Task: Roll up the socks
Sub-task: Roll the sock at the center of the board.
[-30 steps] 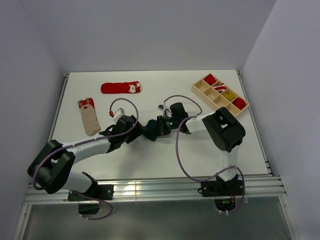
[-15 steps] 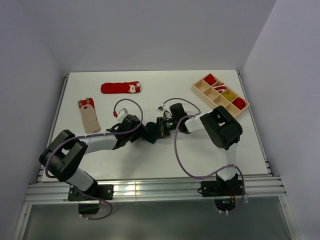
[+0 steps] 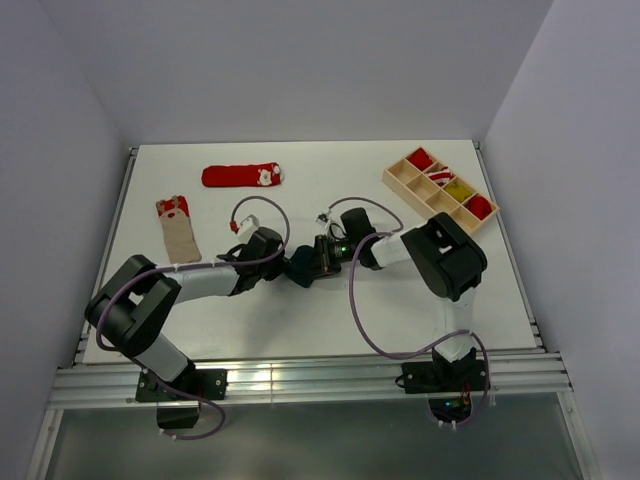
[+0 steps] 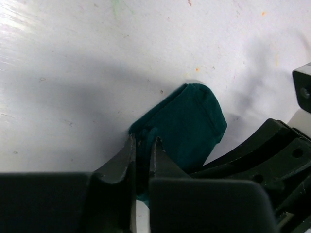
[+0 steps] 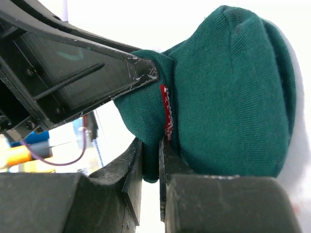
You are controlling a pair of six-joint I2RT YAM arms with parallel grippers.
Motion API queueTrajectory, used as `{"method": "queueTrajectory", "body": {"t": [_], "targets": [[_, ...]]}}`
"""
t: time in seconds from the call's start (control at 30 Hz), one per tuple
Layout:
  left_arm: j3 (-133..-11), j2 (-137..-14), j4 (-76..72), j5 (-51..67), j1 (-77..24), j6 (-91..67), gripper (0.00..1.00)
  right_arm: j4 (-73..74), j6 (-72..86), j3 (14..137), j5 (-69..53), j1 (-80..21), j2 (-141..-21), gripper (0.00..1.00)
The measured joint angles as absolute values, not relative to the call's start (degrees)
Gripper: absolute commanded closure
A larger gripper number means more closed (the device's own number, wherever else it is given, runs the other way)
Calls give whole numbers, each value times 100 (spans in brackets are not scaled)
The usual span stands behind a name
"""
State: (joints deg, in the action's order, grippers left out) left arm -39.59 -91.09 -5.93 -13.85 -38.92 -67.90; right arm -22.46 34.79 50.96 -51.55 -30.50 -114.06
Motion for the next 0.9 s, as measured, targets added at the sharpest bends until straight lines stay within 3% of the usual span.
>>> {"method": "queueTrajectory", "body": {"t": [0.17, 0.37, 0.6, 0.9], "targets": [[-4128, -9139, -395, -1271, -3959, -6652, 100, -2106, 3133, 4716, -4571, -3100, -10812, 69], [-4394, -9164, 102, -1197, -3972, -6346, 100, -1800, 2571, 4215, -3223, -3358, -9559, 57], [-4805, -9247, 816, -1232, -3951, -5946, 100, -1662, 1806, 4012, -1356, -4296, -8569, 50], [-5089, -9365, 1194, -1170, -3946, -5645, 100, -1712, 1033, 4007, -54, -5260, -8659, 48]]}}
